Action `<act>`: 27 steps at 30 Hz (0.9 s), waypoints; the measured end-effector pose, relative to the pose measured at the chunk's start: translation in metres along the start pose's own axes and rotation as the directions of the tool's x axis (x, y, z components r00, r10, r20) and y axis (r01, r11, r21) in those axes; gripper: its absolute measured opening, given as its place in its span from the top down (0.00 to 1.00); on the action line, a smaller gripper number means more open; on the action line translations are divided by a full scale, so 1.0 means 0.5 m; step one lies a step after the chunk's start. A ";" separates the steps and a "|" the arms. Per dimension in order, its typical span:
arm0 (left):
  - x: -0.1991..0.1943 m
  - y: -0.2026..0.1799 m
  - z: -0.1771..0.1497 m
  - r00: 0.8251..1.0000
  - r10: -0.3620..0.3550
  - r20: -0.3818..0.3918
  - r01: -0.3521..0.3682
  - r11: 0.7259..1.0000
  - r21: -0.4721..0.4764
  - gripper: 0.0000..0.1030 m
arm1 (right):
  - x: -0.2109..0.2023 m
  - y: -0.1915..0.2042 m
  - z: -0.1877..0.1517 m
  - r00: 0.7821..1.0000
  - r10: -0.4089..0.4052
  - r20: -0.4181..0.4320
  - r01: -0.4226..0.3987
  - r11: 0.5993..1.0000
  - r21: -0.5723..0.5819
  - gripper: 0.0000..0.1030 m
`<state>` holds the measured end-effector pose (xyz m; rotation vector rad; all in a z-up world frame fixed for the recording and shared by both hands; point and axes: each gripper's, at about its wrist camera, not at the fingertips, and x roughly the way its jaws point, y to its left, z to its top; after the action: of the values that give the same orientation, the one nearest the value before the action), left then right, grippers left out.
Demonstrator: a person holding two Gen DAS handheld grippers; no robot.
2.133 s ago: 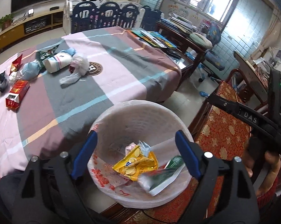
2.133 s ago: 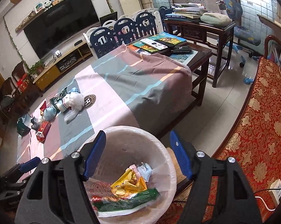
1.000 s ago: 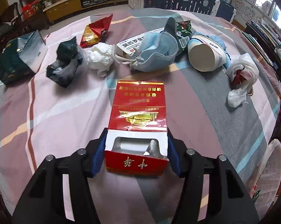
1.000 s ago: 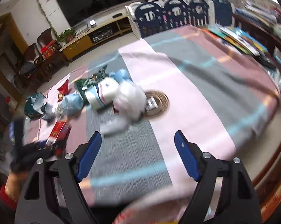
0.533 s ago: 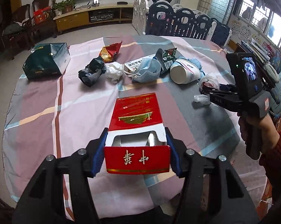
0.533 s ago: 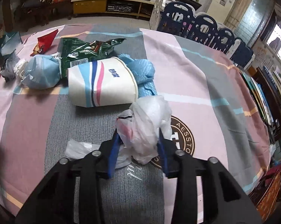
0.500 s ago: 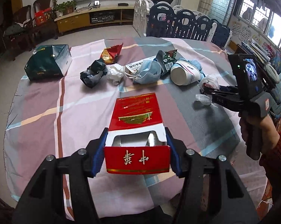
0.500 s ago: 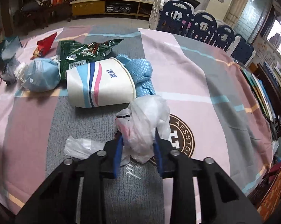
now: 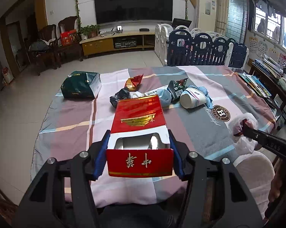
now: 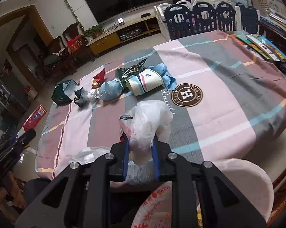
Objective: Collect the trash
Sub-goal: 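Release the white bag into the wastebasket with the right tool while the left holds the box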
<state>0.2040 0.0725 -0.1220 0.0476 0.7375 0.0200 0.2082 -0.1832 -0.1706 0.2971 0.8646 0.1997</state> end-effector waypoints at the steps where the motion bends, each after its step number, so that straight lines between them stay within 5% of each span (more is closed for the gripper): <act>1: -0.015 -0.004 -0.001 1.000 0.003 0.011 -0.003 1.000 0.004 0.45 | -0.023 0.008 -0.012 1.000 -0.023 0.012 0.023 1.000 -0.017 0.79; 14: -0.181 -0.070 -0.015 0.994 -0.007 0.110 0.003 1.000 0.029 0.44 | -0.223 0.020 -0.058 0.984 -0.113 0.141 0.129 0.985 -0.111 0.79; 27: -0.238 -0.100 -0.020 0.990 -0.020 0.139 0.013 0.999 0.046 0.44 | -0.266 0.025 -0.076 0.979 -0.113 0.167 0.134 0.983 -0.124 0.79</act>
<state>0.1094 0.0189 -0.0521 0.0848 0.5981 -0.0155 0.0939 -0.2035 -0.0943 0.1303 0.7048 0.1158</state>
